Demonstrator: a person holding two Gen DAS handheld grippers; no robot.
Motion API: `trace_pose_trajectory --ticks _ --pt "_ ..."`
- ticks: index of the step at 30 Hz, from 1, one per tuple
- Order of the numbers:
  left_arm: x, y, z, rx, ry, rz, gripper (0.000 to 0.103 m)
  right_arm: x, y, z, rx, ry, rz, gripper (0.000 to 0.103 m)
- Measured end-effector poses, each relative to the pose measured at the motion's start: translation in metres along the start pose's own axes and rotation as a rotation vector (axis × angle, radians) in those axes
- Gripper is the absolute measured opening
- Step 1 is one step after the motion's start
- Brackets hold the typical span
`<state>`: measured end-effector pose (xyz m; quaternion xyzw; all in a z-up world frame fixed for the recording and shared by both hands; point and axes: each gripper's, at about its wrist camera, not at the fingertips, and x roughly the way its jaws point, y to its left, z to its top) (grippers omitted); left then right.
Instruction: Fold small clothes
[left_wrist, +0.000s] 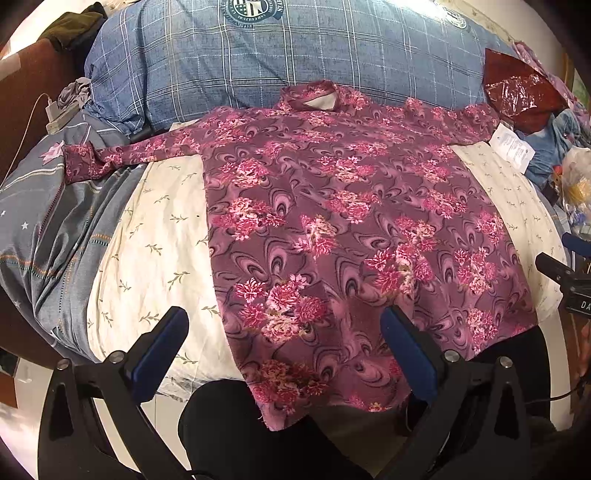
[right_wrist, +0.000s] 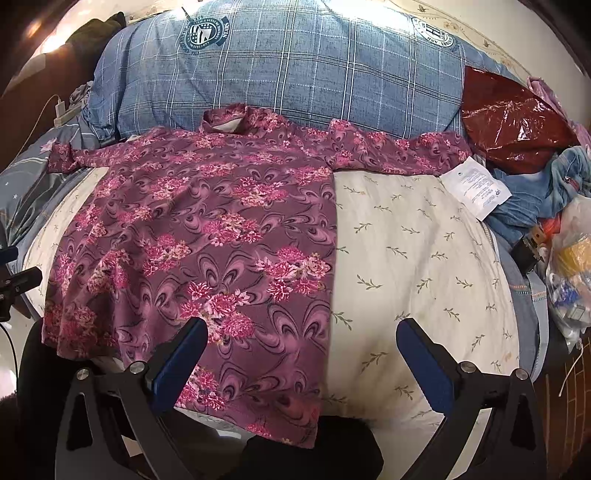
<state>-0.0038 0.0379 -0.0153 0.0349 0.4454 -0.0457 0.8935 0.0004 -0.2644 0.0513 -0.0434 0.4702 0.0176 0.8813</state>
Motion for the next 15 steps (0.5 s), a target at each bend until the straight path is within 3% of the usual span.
trace_pose_trajectory --ticks 15 --pt "0.014 0.006 0.004 -0.036 0.037 0.0 0.103 0.011 -0.008 -0.001 0.03 0.013 0.011 0.103"
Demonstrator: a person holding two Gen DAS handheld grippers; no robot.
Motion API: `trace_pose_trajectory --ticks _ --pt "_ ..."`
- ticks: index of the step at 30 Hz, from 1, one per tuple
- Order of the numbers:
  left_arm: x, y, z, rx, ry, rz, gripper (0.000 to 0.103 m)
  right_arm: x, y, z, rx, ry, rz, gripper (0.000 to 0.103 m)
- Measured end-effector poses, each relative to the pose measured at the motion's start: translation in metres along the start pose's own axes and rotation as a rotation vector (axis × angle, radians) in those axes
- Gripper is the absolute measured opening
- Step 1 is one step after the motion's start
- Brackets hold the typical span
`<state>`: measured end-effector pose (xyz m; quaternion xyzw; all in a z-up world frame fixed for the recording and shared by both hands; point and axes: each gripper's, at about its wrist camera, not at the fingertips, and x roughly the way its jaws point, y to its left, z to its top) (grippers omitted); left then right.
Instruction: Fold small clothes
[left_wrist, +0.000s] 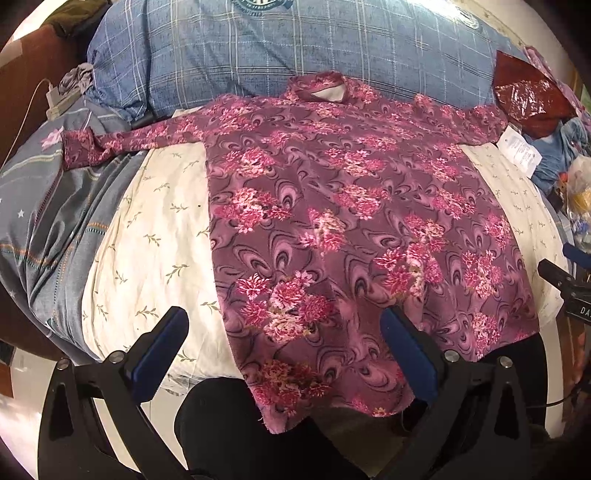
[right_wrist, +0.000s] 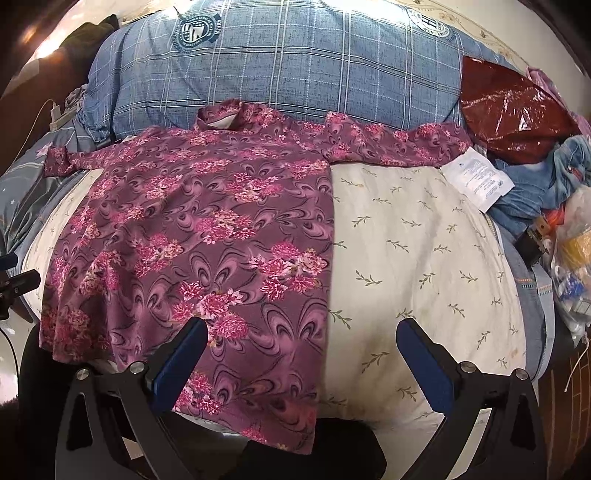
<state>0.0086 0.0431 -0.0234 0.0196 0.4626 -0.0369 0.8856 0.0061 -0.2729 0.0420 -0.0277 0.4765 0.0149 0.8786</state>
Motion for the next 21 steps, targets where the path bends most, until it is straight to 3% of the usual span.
trace_pose_trajectory --ticks 3,7,9,11,16,21 --pt "0.002 0.01 0.004 -0.018 0.001 0.021 0.103 0.005 -0.007 0.0 0.027 0.008 0.008 0.103" --pt "0.007 0.054 0.012 -0.161 0.022 0.037 0.103 0.016 -0.031 -0.005 0.114 0.037 0.036 0.102" --pt "0.018 0.076 0.014 -0.224 0.085 0.083 0.103 0.024 -0.038 -0.009 0.147 0.066 0.055 0.102" --pt "0.029 0.092 0.012 -0.278 0.134 0.082 0.103 0.034 -0.041 -0.014 0.17 0.096 0.084 0.102" --pt "0.064 0.094 -0.005 -0.333 0.306 -0.026 0.103 0.051 -0.034 -0.022 0.162 0.144 0.128 0.101" --pt "0.077 0.071 -0.017 -0.275 0.39 -0.093 0.103 0.062 -0.031 -0.031 0.17 0.168 0.198 0.093"
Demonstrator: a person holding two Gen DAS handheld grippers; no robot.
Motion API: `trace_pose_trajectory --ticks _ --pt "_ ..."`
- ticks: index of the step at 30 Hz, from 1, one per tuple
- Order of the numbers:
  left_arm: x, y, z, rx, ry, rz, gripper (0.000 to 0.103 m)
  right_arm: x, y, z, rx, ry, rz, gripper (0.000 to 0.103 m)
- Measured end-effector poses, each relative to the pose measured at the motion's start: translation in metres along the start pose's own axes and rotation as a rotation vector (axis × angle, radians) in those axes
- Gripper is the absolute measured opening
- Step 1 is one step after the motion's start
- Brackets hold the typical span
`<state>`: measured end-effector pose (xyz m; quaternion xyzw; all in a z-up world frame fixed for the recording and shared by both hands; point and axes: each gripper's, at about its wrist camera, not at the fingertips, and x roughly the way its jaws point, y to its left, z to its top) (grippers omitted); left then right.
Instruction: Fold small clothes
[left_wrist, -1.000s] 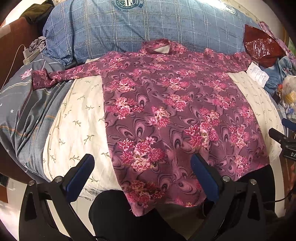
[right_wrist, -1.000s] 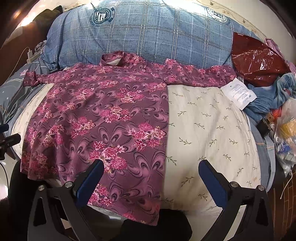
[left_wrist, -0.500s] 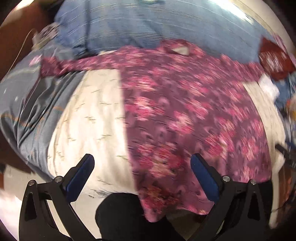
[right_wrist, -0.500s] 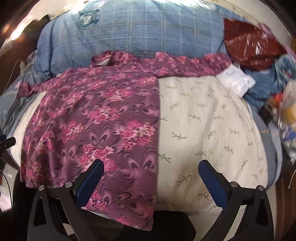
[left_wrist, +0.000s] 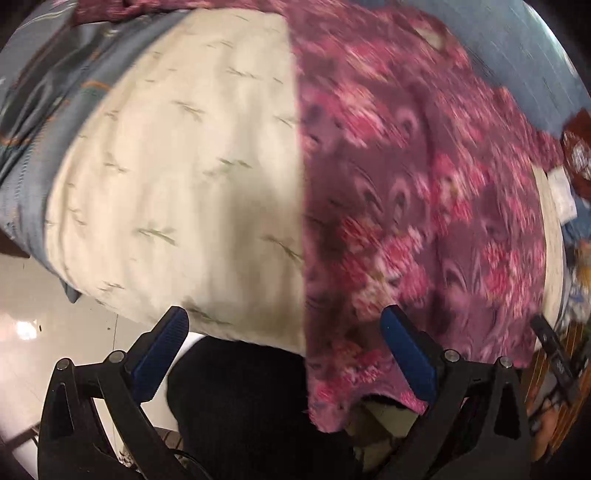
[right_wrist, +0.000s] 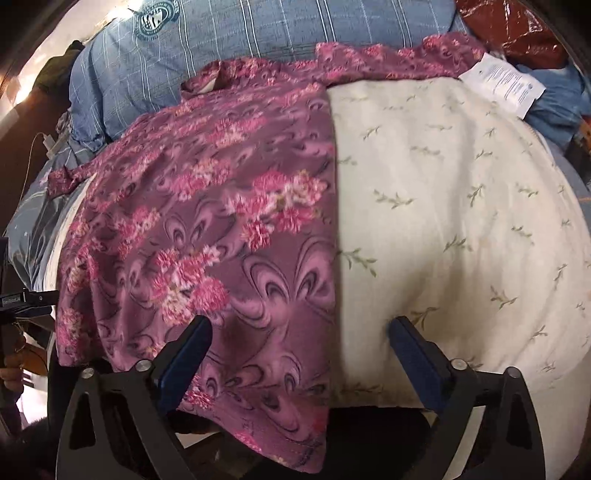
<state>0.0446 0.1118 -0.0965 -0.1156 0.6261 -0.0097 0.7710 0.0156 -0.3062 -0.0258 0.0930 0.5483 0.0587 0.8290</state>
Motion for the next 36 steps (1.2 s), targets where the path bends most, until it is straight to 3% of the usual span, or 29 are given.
trace_pose_trajectory --ticks 2,4,6,7,9,10,11,12,15,18,21,23,25,28,29,31,32,33,36 --pt "0.006 -0.005 -0.003 0.004 0.039 -0.061 0.103 0.0 0.0 -0.004 -0.011 -0.009 -0.01 0.085" --pt "0.009 -0.007 -0.007 -0.012 0.059 -0.112 0.092 -0.005 -0.001 -0.005 -0.015 -0.041 0.014 0.068" --pt "0.005 -0.011 -0.011 0.012 0.051 -0.055 0.074 -0.01 -0.002 -0.008 -0.015 -0.053 0.06 0.027" --pt "0.003 -0.011 -0.012 0.021 0.046 -0.041 0.067 -0.01 -0.002 -0.009 -0.022 -0.046 0.07 0.022" --pt "-0.003 -0.002 -0.016 0.005 0.03 -0.033 0.035 -0.009 0.0 -0.011 -0.052 -0.037 0.067 0.007" --pt "-0.005 0.007 -0.014 -0.013 0.024 -0.053 0.024 -0.009 0.001 -0.012 -0.068 -0.041 0.071 0.004" --pt "-0.009 0.015 -0.015 -0.044 0.019 -0.121 0.002 -0.011 0.001 -0.012 -0.07 -0.045 0.09 0.004" --pt "-0.016 0.023 -0.016 -0.083 0.02 -0.177 0.002 -0.016 -0.001 -0.011 -0.061 -0.058 0.116 0.004" --pt "-0.047 0.039 -0.018 -0.121 -0.059 -0.173 0.002 -0.054 -0.012 0.0 -0.012 -0.158 0.212 0.003" --pt "-0.073 0.067 -0.013 -0.157 -0.143 -0.149 0.002 -0.091 -0.031 0.009 0.035 -0.259 0.225 0.003" --pt "-0.056 0.089 -0.015 -0.203 -0.097 -0.111 0.003 -0.071 -0.045 0.004 0.068 -0.18 0.185 0.004" --pt "-0.036 0.099 -0.021 -0.225 -0.035 -0.022 0.003 -0.043 -0.047 -0.006 0.086 -0.083 0.137 0.004" --pt "-0.028 0.109 -0.027 -0.247 -0.001 -0.027 0.003 -0.027 -0.049 -0.01 0.101 -0.011 0.102 0.006" --pt "-0.05 0.115 -0.026 -0.237 -0.07 -0.051 0.003 -0.039 -0.057 -0.001 0.16 -0.055 0.133 0.009" --pt "-0.062 0.111 -0.021 -0.219 -0.107 -0.042 0.006 -0.048 -0.06 0.006 0.167 -0.1 0.138 0.01" --pt "-0.085 0.099 -0.006 -0.178 -0.175 -0.047 0.026 -0.064 -0.055 0.032 0.15 -0.178 0.162 0.01" --pt "-0.095 0.091 0.003 -0.164 -0.205 -0.05 0.046 -0.068 -0.052 0.04 0.139 -0.195 0.174 0.01" --pt "-0.101 0.082 0.013 -0.148 -0.234 -0.058 0.059 -0.07 -0.046 0.052 0.123 -0.211 0.19 0.011" --pt "-0.097 0.032 0.051 -0.059 -0.284 -0.072 0.062 -0.065 -0.024 0.088 0.059 -0.256 0.226 0.012"
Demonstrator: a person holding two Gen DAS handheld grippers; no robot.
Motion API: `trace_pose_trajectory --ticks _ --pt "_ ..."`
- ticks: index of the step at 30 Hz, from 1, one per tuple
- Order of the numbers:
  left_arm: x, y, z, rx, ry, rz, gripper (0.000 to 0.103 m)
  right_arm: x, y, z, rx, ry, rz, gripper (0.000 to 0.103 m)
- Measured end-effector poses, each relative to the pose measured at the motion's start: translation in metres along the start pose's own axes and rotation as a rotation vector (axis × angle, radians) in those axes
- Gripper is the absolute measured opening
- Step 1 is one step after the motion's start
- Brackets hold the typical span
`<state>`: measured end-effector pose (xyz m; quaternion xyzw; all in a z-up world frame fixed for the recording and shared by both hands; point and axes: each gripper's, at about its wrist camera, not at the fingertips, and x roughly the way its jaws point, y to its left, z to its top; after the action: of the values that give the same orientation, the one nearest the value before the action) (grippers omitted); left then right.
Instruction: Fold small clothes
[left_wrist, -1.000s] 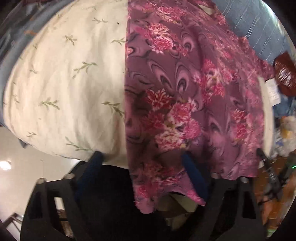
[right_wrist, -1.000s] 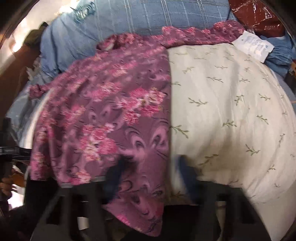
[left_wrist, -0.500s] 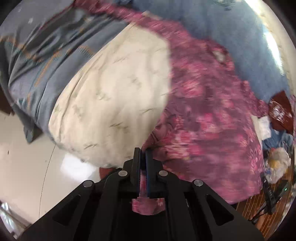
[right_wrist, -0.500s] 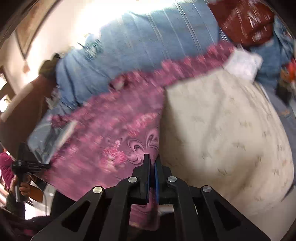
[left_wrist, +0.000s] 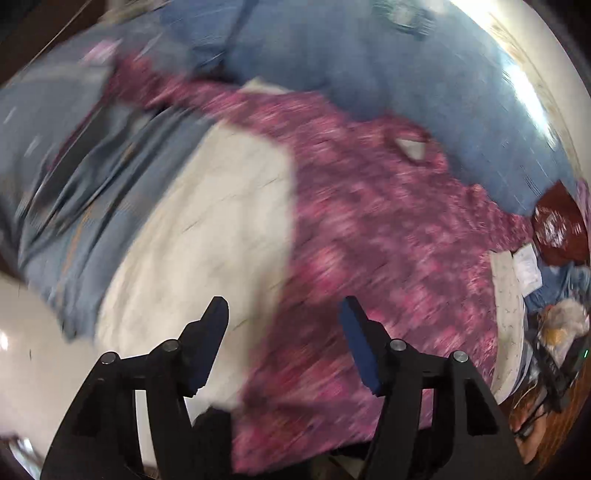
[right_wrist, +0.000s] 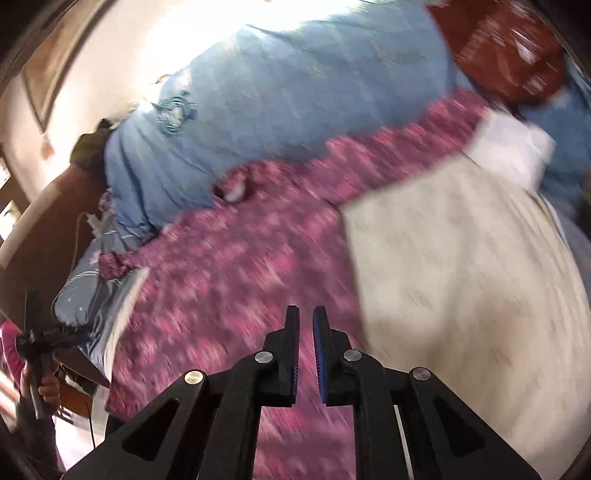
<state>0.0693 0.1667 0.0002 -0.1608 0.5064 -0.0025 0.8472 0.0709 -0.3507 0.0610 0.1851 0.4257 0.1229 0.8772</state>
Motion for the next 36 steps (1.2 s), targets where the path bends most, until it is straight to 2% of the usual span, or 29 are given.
trace_pose_trajectory --ticks 3,5,7,8,9,11,12,14,16,19,21,23,24,25,26,27,32,34,36 --pt "0.037 -0.037 0.021 0.072 0.019 0.014 0.067 0.04 0.011 0.018 -0.025 0.004 -0.004 0.015" --pt "0.073 -0.052 0.019 0.096 0.059 0.041 0.067 0.078 0.01 0.017 -0.033 0.054 -0.03 0.015" --pt "0.108 -0.065 0.017 0.138 0.108 0.13 0.067 0.113 0.001 0.008 -0.04 0.155 -0.088 0.015" --pt "0.118 -0.069 0.012 0.177 0.094 0.18 0.072 0.123 -0.004 0.003 -0.038 0.173 -0.09 0.013" --pt "0.113 -0.074 0.011 0.2 0.049 0.201 0.073 0.114 -0.006 0.003 -0.031 0.103 -0.056 0.015" --pt "0.105 -0.087 0.012 0.262 0.031 0.206 0.073 0.11 -0.014 0.012 0.012 0.157 -0.019 0.015" --pt "0.1 -0.094 0.015 0.275 0.015 0.19 0.073 0.106 -0.021 0.02 0.031 0.153 -0.002 0.015" --pt "0.089 -0.114 0.027 0.29 -0.055 0.145 0.073 0.094 -0.043 0.045 0.058 0.084 -0.037 0.017" --pt "0.087 -0.131 0.04 0.287 -0.112 0.117 0.073 0.082 -0.074 0.077 0.113 0.012 -0.102 0.026" --pt "0.109 -0.159 0.064 0.225 -0.171 0.09 0.076 0.067 -0.132 0.129 0.245 -0.094 -0.195 0.029" --pt "0.13 -0.169 0.075 0.167 -0.175 0.073 0.076 0.063 -0.16 0.158 0.303 -0.147 -0.224 0.038" --pt "0.161 -0.173 0.079 0.133 -0.134 0.064 0.076 0.062 -0.186 0.183 0.36 -0.199 -0.236 0.048" --pt "0.169 -0.175 0.077 0.139 -0.115 0.076 0.076 0.065 -0.198 0.192 0.382 -0.218 -0.231 0.05" --pt "0.181 -0.177 0.075 0.156 -0.094 0.105 0.076 0.068 -0.21 0.201 0.406 -0.238 -0.229 0.05" --pt "0.186 -0.181 0.07 0.201 -0.137 0.159 0.083 0.072 -0.219 0.209 0.421 -0.253 -0.235 0.05" --pt "0.185 -0.184 0.068 0.217 -0.158 0.179 0.085 0.077 -0.227 0.216 0.434 -0.263 -0.246 0.05" --pt "0.185 -0.177 0.073 0.18 -0.138 0.133 0.09 0.098 -0.266 0.237 0.504 -0.273 -0.407 0.05" --pt "0.188 -0.178 0.073 0.185 -0.139 0.141 0.091 0.102 -0.275 0.24 0.515 -0.292 -0.445 0.053" --pt "0.189 -0.179 0.072 0.194 -0.143 0.154 0.092 0.109 -0.28 0.245 0.503 -0.287 -0.469 0.06"
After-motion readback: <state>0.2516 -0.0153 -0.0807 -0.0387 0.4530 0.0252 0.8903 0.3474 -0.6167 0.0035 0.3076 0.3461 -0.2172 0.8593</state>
